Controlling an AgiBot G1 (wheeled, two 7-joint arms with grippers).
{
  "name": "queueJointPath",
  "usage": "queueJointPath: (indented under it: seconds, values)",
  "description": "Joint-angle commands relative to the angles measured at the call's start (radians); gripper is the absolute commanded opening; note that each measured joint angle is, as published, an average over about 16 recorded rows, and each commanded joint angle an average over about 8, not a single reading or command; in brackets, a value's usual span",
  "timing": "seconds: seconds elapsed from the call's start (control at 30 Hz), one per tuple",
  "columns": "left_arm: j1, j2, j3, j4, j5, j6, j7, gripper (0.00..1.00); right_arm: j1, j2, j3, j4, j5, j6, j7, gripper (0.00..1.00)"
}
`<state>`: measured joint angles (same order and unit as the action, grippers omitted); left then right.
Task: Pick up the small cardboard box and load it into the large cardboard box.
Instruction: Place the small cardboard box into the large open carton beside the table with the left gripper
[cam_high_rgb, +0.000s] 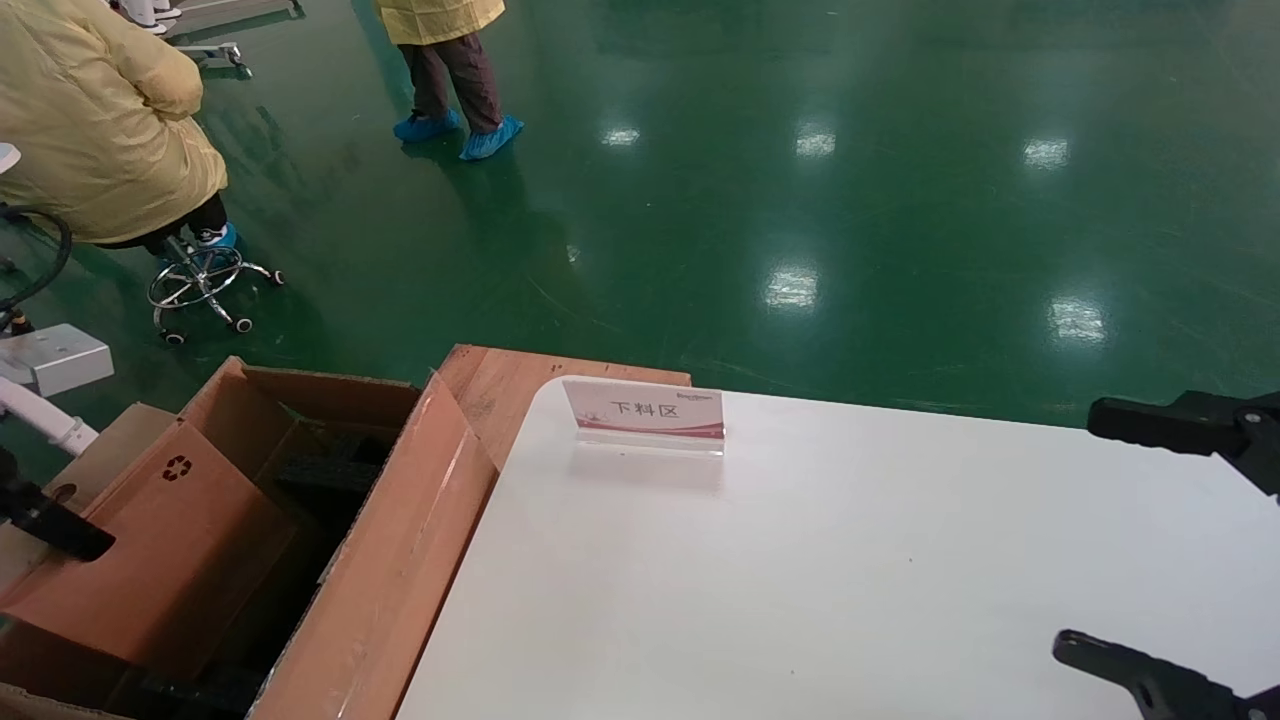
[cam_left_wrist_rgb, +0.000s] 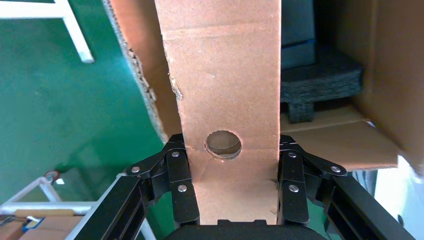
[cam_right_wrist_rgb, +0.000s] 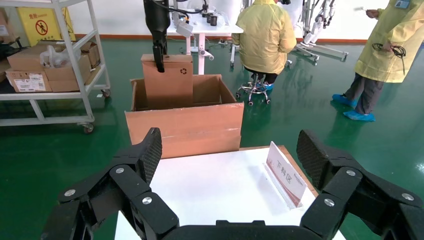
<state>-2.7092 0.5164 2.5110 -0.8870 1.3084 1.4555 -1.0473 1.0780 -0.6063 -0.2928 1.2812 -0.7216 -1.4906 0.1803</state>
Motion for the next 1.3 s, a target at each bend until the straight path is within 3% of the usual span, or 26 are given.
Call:
queueJointPath:
  seconds: [0.03,0.6,1.3]
  values:
    - [0.025,0.006,0.002,0.020,0.000,-0.015,0.009,0.00,0.000,0.000,0.000,0.000,0.000,0.000,0.000,1.00]
    - [0.218,0.083,-0.017,0.209,-0.050,-0.121,0.045,0.00,0.000,0.000,-0.001,0.000,0.001,0.000,-0.001,1.00]
    - [0.451,0.169,-0.035,0.416,-0.126,-0.141,0.072,0.00,0.001,0.001,-0.002,0.000,0.002,0.001,-0.001,1.00]
